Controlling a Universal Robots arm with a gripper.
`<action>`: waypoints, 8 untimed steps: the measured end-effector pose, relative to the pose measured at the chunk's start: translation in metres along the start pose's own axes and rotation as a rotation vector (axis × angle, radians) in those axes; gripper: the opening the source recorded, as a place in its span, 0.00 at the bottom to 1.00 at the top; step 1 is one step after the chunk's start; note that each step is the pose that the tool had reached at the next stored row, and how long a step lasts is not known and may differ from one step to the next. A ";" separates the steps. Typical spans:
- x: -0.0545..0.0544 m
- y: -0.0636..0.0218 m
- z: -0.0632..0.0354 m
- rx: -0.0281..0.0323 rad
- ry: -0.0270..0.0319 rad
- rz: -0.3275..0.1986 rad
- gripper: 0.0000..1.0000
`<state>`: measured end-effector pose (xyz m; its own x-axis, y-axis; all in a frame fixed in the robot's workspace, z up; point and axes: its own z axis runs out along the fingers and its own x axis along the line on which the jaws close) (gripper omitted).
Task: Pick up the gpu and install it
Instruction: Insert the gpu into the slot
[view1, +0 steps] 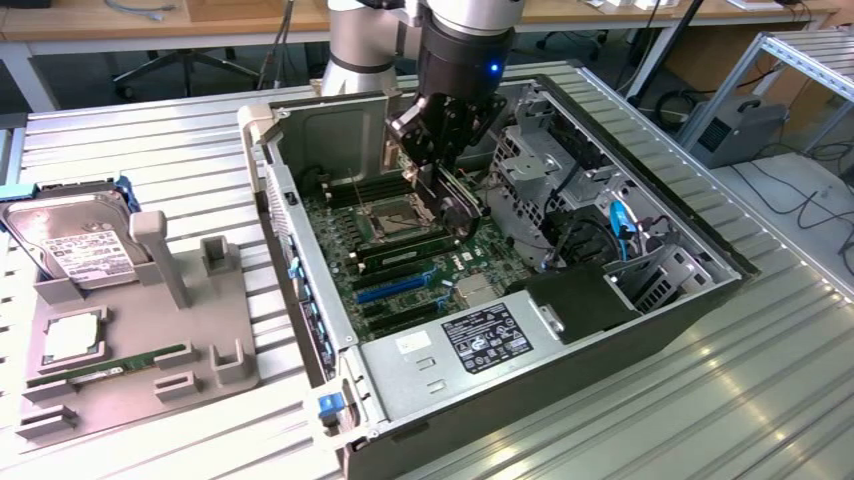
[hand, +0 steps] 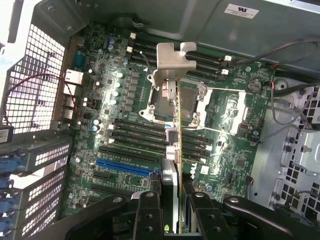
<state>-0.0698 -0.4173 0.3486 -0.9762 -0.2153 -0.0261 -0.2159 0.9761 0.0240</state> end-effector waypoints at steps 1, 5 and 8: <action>0.000 0.0000 0.0000 0.0000 0.0001 -0.001 0.27; 0.000 0.0000 0.0000 -0.0002 0.0002 -0.008 0.27; 0.000 0.0000 0.0000 -0.0003 0.0003 -0.011 0.27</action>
<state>-0.0698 -0.4173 0.3486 -0.9737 -0.2262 -0.0261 -0.2268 0.9736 0.0239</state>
